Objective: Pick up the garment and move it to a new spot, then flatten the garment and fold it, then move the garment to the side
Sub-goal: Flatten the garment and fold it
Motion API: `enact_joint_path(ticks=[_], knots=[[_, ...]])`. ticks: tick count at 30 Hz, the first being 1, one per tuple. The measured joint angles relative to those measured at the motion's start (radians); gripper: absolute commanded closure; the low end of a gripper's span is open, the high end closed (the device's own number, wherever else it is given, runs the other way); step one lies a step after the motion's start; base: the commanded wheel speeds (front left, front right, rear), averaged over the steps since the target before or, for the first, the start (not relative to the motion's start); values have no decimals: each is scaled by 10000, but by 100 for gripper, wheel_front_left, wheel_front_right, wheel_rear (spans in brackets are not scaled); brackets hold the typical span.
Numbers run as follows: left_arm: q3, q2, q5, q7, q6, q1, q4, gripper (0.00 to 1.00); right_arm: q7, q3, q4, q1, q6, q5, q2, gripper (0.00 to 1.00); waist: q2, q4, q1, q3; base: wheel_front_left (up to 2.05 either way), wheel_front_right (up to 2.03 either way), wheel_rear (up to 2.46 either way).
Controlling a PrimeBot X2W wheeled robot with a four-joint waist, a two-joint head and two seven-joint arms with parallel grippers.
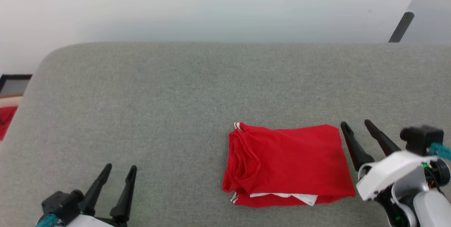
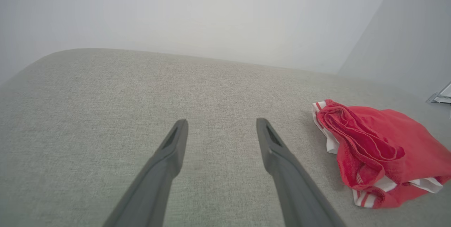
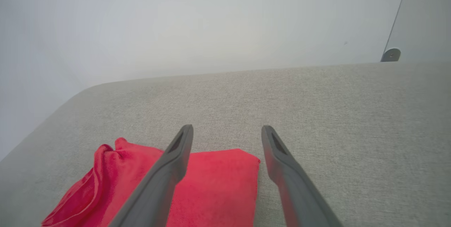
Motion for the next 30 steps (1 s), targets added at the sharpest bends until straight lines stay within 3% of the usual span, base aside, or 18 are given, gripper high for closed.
enact_joint_path(ticks=[13,22,30], knots=[[1120,-504,955,2,0,671,272,0,-2460,17,347,1458,2,-721,75,0,0,-249,0,-1003,0,0,0],[2029,-934,1931,2,0,1319,-617,0,-2633,-610,-221,2344,2,-890,-12,0,0,-92,0,-1454,0,0,0],[2234,-1057,1894,0,-2,2226,-1124,0,-2422,-1030,-947,3081,2,-965,-10,0,0,199,0,-1735,0,0,0]])
